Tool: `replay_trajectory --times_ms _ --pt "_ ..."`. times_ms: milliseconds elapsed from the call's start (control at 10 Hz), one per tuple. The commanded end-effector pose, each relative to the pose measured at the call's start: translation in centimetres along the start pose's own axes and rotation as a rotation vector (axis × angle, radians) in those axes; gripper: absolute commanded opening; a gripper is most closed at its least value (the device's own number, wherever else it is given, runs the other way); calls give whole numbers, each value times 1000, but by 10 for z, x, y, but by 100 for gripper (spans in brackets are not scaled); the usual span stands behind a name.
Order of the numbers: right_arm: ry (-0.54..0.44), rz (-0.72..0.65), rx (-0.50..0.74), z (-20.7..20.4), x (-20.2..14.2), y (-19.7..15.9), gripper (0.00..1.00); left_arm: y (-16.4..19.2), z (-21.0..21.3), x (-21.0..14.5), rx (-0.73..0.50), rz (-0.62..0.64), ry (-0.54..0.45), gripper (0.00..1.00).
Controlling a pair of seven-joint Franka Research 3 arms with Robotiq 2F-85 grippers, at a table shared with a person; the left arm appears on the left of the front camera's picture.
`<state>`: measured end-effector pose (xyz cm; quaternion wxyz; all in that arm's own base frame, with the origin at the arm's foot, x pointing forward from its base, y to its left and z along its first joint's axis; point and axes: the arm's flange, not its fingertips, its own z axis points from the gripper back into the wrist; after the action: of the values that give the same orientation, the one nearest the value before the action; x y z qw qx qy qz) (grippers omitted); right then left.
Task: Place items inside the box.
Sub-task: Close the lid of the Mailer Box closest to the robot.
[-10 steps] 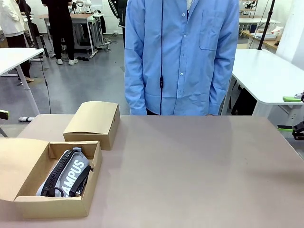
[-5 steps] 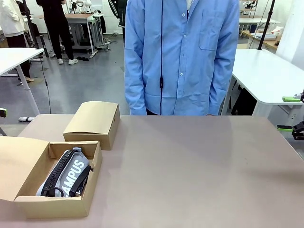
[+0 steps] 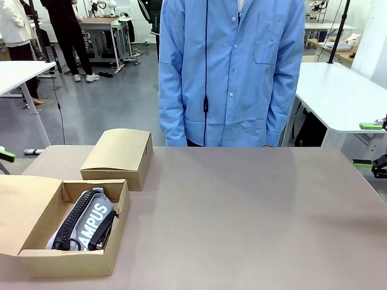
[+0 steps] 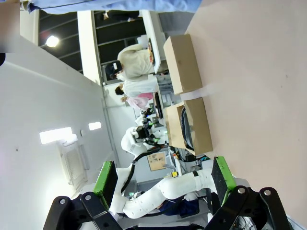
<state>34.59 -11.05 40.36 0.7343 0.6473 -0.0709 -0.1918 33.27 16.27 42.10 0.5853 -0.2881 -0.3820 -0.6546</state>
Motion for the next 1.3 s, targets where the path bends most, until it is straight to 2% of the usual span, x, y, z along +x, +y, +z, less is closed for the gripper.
replay_trajectory --times_ms 0,200,400,500,600,800,1000,1200 --pt "-2 -15 18 0 0 6 100 16 18 -52 83 15 120 100" --pt "-2 -15 18 0 0 6 100 32 48 -92 138 160 186 100" --pt "-2 -15 18 0 0 6 100 43 77 -117 179 244 154 100" --pt "-2 -15 18 0 0 6 100 47 87 -130 175 267 170 100" --pt "-2 -15 18 0 0 6 100 49 87 -145 142 283 235 100" --pt "-2 -15 18 0 0 6 100 47 71 -162 60 307 281 100" --pt "-2 -15 18 0 0 6 100 44 50 -160 19 299 239 100" --pt "-2 -15 18 0 0 6 100 37 35 -144 -36 263 79 100"
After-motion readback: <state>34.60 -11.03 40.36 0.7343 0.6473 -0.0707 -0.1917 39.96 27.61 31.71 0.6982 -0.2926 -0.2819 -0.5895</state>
